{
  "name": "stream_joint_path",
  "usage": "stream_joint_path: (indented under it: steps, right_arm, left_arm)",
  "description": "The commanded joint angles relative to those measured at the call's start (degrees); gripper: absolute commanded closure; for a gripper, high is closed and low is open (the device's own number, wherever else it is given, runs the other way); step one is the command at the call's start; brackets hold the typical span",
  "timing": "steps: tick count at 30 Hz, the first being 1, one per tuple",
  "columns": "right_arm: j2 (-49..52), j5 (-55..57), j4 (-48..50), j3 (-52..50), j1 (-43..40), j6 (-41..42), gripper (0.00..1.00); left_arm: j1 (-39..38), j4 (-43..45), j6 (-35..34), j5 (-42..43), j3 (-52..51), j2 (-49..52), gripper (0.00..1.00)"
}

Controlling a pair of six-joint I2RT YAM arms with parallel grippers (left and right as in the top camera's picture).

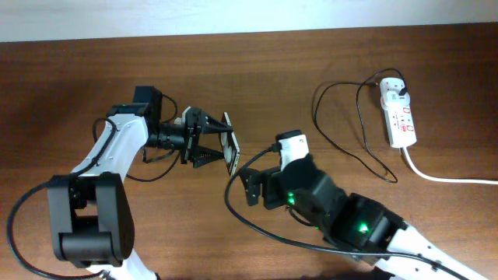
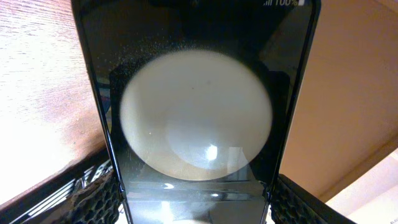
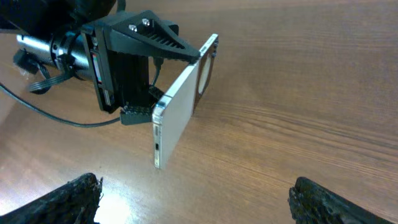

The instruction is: Plug charger to phone and switch on socket

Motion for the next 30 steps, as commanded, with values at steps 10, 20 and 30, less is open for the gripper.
stream_joint_path:
  steps: [10, 20, 30]
  right_arm:
    - [20.50, 12.57, 20.76, 1.14, 5.49, 2.73, 0.34]
    - [21.57, 14.91, 24.17, 1.14, 5.42, 2.56, 0.69]
    - [21.86, 12.39, 22.53, 1.14, 5.42, 2.51, 0.78]
  left_arm:
    - [0.20, 0.07, 1.16, 3.85, 0.00, -0.02, 0.51]
    - [0.20, 0.07, 1.18, 2.75, 0.00, -0.02, 0.51]
    - [0.20, 0.07, 1.18, 2.75, 0.00, -0.02, 0.51]
